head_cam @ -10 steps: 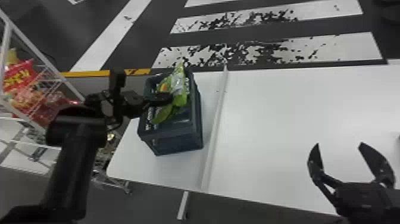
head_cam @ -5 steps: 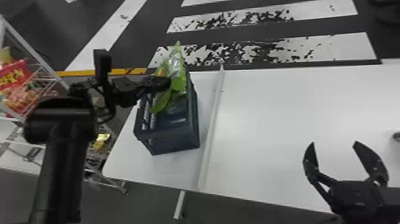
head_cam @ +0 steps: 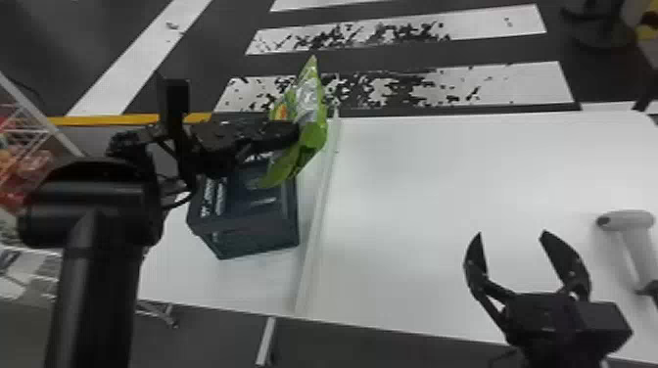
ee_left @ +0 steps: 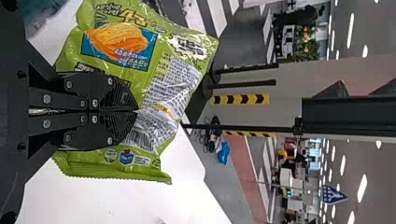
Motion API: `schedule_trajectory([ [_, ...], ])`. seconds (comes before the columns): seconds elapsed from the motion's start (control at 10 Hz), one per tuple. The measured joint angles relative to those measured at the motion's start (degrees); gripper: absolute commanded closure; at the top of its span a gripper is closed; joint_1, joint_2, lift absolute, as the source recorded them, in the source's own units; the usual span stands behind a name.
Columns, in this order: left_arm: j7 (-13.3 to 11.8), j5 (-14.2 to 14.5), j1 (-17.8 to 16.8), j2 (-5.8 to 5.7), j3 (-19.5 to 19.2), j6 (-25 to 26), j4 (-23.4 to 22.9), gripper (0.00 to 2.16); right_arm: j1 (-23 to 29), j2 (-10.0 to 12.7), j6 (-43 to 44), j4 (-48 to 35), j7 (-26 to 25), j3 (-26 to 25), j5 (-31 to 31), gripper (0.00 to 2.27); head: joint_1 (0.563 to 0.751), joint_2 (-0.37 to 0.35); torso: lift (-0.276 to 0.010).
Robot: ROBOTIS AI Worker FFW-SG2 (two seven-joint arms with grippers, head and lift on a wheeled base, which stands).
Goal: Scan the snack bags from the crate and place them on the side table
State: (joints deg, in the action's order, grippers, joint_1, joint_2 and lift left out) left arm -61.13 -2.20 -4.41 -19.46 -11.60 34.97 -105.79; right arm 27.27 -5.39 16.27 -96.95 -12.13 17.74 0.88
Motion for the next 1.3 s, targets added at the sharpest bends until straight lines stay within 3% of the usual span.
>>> schedule_trajectory([
  [0.3, 1.1, -3.5, -0.8, 4.87, 8.3, 0.3, -0.7, 2.13, 0.4, 0.0, 0.2, -0.4, -0.1, -0.1, 0.0, 0.10, 0.695, 0.082, -0.050],
  [0.5, 2.6, -7.3, -1.3, 7.00, 15.1, -0.8, 2.1, 2.13, 0.5, 0.0, 0.4, -0.6, -1.0, -0.2, 0.0, 0.10, 0.695, 0.022, -0.050],
  [1.0, 6.5, -12.0, -2.3, 10.28, 26.9, -8.1, 13.5, 2.13, 0.7, 0.0, 0.6, -1.3, -3.0, -0.5, 0.0, 0.10, 0.695, -0.106, -0.050],
  [1.1, 7.6, -12.3, -2.7, 10.77, 28.7, -10.2, 16.1, 2.01, 0.8, 0.0, 0.6, -1.4, -3.1, -0.6, 0.0, 0.10, 0.695, -0.129, -0.050],
  [1.2, 8.3, -12.4, -2.9, 11.61, 29.9, -13.9, 18.9, 1.43, 0.8, 0.0, 0.6, -1.5, -3.2, -0.6, 0.0, 0.10, 0.695, -0.152, -0.050],
  [1.3, 9.2, -12.3, -3.0, 12.39, 30.6, -17.0, 21.4, 0.39, 0.9, 0.0, 0.6, -1.5, -3.2, -0.6, -0.1, 0.10, 0.695, -0.171, -0.050],
])
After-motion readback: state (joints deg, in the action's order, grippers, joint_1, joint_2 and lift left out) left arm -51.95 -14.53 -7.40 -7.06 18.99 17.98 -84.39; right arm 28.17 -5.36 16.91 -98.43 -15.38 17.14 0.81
